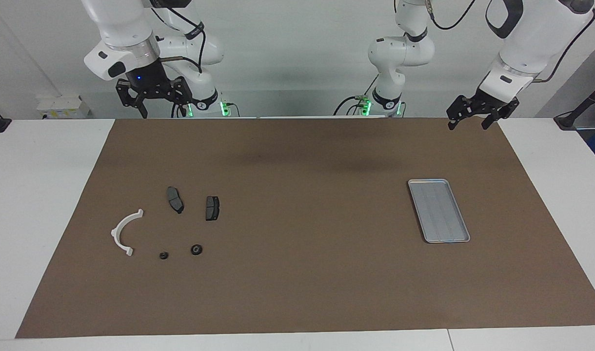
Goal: Place bearing gear from tray to pile
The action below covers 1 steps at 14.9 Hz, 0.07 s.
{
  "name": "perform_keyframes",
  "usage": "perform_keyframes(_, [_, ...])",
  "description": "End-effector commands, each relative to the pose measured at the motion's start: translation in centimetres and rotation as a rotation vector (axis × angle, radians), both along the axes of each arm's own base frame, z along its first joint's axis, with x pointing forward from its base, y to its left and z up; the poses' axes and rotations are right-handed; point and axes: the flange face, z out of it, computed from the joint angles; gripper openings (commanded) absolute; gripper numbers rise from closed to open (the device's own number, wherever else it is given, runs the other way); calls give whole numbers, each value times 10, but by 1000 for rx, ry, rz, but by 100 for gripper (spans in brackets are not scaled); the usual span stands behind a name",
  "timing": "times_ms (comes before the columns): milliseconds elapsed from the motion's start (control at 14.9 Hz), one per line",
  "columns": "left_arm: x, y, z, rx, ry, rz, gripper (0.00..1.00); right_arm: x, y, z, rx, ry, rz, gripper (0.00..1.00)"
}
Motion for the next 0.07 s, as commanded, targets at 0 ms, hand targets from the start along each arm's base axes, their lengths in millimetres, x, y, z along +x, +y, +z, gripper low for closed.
perform_keyframes(0, [-7,0,1,11,-21,-12,100,-3,-3,5,29,-7,-15,100])
